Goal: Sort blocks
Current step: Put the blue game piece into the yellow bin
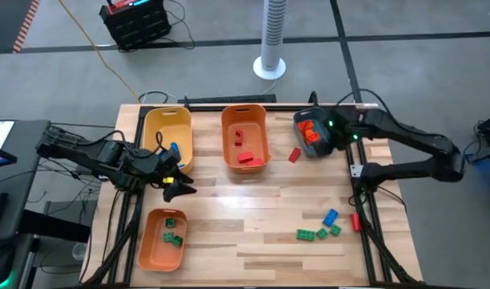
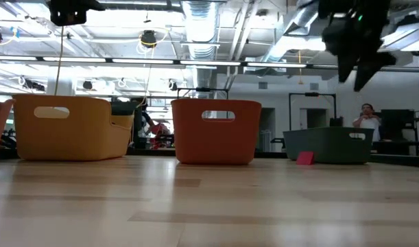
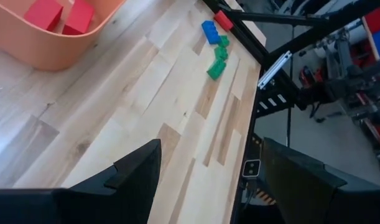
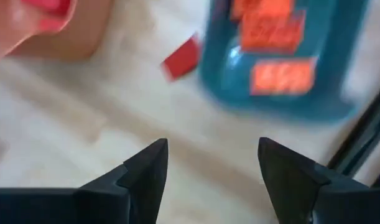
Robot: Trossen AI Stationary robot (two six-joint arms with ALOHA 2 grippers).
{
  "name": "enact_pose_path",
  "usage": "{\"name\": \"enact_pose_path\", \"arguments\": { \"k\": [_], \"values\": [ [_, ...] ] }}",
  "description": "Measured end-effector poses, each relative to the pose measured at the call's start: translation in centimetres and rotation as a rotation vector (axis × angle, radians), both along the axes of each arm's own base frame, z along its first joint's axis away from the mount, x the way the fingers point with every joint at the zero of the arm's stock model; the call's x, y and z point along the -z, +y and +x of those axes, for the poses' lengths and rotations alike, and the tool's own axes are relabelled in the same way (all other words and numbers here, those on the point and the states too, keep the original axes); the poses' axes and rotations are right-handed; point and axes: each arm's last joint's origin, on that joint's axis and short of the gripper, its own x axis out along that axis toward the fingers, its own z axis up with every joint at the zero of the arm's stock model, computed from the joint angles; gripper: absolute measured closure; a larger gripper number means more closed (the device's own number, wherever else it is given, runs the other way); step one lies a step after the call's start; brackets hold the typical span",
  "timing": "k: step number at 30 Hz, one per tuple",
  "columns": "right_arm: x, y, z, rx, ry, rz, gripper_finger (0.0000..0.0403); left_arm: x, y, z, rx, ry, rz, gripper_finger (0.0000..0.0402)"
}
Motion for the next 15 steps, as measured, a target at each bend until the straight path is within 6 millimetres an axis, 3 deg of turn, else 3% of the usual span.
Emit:
{"name": "enact_pose_path", "arguments": {
  "k": [4,9,15],
  "values": [
    [0.1,3.5,0.1,0.015,0.061,0.124,0.0144,0.0,0.0,0.0,0.027,-0.002,0.023,0.0134],
    [1.7,8.0,0.6,-0.019,0.099,0.161,0.0143,0.0,0.0,0.0,0.052,-0.007,0.06,0.0134],
    [3.6,12.1,0.2,0.184,0.142,0.303,0.0143,0.0,-0.1,0.0,0.095,-0.009,0.078,0.0134]
  ]
}}
